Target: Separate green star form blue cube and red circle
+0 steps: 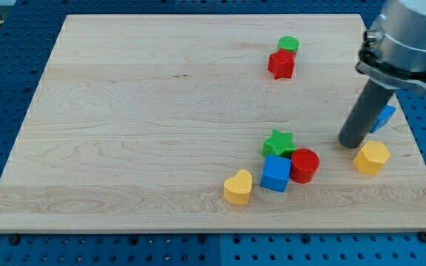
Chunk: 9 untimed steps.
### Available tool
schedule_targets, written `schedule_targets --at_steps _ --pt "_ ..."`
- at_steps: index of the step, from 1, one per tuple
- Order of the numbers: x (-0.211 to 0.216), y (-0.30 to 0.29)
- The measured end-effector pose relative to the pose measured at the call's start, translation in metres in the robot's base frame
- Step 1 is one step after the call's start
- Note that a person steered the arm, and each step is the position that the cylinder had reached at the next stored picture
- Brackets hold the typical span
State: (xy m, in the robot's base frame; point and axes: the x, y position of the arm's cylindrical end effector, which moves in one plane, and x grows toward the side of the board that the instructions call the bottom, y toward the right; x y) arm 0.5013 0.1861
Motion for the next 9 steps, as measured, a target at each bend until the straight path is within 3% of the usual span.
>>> schedule_targets --at_steps 2,5,7,9 --pt "0.015 -0.042" --pt "0.084 -0.034" --pt "0.049 -0.094" --pt "-0.044 -0.117"
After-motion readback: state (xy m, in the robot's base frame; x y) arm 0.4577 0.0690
